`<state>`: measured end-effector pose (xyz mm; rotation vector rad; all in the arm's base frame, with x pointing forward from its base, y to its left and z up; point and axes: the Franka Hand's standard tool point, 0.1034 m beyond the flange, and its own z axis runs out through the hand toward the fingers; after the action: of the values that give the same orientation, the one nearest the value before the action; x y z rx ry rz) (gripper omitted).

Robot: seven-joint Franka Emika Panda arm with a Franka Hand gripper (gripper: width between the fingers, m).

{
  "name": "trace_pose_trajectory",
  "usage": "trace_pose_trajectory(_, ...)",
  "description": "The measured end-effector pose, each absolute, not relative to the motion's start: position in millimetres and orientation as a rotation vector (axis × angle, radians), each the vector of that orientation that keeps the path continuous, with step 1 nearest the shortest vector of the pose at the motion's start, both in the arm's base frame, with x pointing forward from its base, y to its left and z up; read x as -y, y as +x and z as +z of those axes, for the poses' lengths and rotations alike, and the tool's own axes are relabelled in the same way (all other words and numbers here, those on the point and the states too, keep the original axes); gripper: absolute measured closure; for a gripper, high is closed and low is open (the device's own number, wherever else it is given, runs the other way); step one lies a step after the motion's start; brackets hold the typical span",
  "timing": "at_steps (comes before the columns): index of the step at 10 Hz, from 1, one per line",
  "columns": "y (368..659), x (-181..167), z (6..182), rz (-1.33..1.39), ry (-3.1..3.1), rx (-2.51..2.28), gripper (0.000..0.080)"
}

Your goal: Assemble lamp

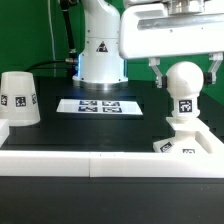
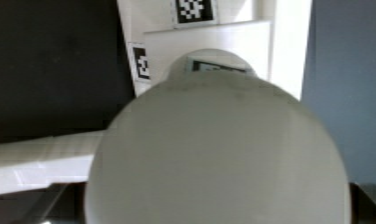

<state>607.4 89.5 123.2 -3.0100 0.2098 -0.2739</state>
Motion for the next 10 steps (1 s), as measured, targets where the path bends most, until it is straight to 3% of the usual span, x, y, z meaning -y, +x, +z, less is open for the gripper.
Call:
trace_pose_trajectory(4, 607.4, -85.3, 122.6, -0.253, -2.955, -0.535, 0.0225)
trace_pose_trajectory(10, 601.0, -90.8, 121.3, -0.069, -2.614, -1.408, 0.0223)
